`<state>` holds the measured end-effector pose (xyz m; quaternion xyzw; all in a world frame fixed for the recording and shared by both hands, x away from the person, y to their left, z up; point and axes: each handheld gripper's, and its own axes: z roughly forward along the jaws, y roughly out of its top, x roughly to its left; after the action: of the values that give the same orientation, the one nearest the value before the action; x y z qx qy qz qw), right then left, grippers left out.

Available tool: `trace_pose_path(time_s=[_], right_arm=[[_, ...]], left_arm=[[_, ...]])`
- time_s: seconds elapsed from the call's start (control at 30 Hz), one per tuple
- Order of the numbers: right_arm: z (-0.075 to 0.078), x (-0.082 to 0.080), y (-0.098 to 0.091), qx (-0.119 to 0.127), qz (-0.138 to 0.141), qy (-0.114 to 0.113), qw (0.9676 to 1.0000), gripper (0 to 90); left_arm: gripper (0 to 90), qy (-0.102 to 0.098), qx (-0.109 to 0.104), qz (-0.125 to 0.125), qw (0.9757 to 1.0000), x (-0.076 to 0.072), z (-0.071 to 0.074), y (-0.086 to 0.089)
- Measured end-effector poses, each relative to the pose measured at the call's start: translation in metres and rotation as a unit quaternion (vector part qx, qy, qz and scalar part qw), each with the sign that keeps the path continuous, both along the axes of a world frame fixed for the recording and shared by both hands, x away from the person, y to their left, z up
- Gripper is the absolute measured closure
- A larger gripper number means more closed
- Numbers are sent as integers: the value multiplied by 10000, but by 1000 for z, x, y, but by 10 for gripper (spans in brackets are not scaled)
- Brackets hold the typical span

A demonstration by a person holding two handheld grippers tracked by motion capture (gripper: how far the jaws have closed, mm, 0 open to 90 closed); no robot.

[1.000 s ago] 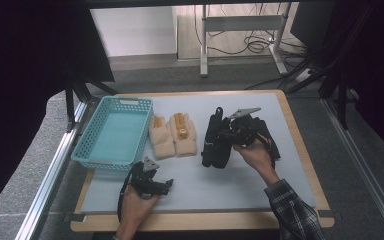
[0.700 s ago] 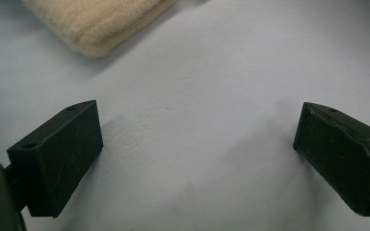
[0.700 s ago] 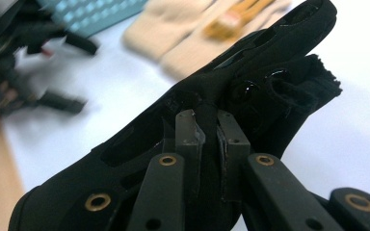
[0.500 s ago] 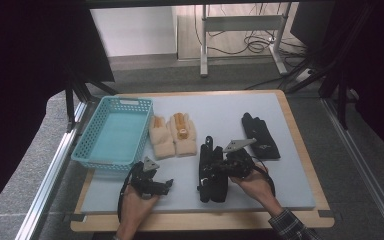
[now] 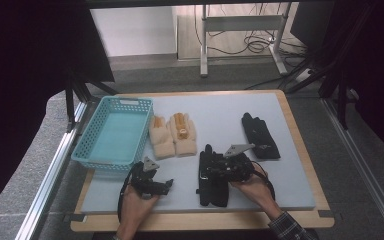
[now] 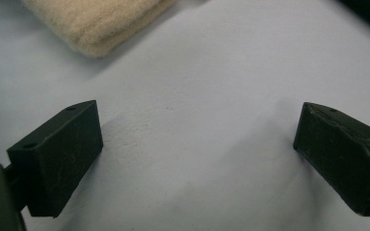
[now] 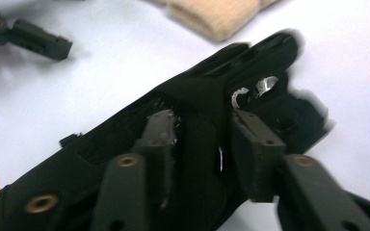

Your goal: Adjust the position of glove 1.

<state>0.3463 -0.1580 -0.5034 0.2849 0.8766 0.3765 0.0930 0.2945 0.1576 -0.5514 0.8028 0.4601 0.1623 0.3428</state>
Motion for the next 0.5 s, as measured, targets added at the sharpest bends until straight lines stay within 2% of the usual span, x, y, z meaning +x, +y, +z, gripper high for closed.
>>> trace_pose_path(time_s=[0.1,0.2,0.27,0.3,0.33,0.4,0.5], right_arm=[[5,3,-7,2,-138,-34,9999,465],[8,7,-21,41,-351,-67,9994,446],[10,10,-33,5,-561,-174,9983,449],[11,14,-49,-33,-793,-228,9966,542],[11,14,-49,-33,-793,-228,9966,542],[13,19,-68,-26,-1062,-238,9941,666],[17,26,-96,-99,-1410,-237,9897,783]], left_arm=[[32,0,2,-1,10000,0,0,0],[32,1,2,0,10000,0,0,0],[32,0,3,-1,10000,0,0,0],[32,0,3,-2,10000,0,0,0],[32,0,3,-2,10000,0,0,0],[32,1,4,-2,10000,0,0,0],[32,0,4,-1,10000,0,0,0]])
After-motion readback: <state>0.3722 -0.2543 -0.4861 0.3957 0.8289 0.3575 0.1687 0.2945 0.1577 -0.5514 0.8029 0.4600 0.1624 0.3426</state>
